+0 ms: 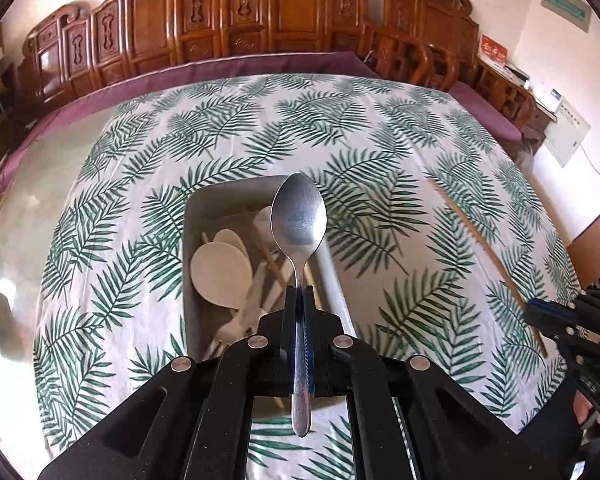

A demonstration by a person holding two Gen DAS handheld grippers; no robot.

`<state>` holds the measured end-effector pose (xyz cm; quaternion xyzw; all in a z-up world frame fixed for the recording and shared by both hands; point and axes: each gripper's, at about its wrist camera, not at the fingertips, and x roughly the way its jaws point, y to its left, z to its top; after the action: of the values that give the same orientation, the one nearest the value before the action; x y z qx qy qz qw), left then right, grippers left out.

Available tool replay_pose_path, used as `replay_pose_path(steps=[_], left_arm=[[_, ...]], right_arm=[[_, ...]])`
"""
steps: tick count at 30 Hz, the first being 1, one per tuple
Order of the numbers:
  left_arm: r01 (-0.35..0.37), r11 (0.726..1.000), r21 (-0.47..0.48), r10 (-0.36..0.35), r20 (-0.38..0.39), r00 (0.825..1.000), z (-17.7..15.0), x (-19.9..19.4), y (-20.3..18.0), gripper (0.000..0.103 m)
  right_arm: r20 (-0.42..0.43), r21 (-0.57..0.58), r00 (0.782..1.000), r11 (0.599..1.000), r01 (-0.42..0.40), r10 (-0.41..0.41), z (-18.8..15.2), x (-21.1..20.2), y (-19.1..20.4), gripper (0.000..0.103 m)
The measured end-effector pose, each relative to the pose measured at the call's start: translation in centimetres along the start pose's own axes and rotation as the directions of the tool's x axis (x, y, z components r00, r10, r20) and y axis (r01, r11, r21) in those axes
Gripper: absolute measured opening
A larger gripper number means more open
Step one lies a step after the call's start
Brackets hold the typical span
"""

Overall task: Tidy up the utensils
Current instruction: 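Carry the metal spoon into the grey tray while the right grasps the wooden chopstick, then open the left gripper to release the spoon into the tray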

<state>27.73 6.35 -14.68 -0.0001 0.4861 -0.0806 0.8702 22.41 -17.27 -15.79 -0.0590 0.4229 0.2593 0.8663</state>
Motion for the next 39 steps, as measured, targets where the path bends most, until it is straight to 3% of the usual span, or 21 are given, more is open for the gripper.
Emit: replay_pose_path(steps=[11,24,30,33,39], left_arm=[[-0.020,0.999,-0.039,0.017,-0.062,0.998,0.8,4.4,2.9,0.002],[-0.036,0.998,-0.048,0.029,-0.126,0.992,0.2,7.7,3.1,0.003],[-0.032,0.998,-0.052,0.027,-0.097,0.995,-0.1,6.3,3.1,0.005],[-0.034,0.998,-0.048,0.031,-0.063,0.998,-0.1,4.7,3.1,0.017],[-0.043,0.998,-0.045,0.043,0.009,0.999,-1.0,1.1,3.6,0.028]], right_arm=[[-0.009,-0.002,1.000,1.000,-0.024,0.024,1.7,0.9,1.1,0.006],[-0.028,0.006,0.999,1.000,-0.030,0.030,1.4,1.8,1.3,0.006],[-0.023,0.008,0.999,0.999,-0.035,0.035,1.5,1.8,1.7,0.006],[-0.018,0.004,0.999,0.999,-0.041,0.041,1.7,1.7,2.2,0.006],[-0.006,0.000,0.998,0.998,-0.058,0.058,2.6,2.1,3.5,0.006]])
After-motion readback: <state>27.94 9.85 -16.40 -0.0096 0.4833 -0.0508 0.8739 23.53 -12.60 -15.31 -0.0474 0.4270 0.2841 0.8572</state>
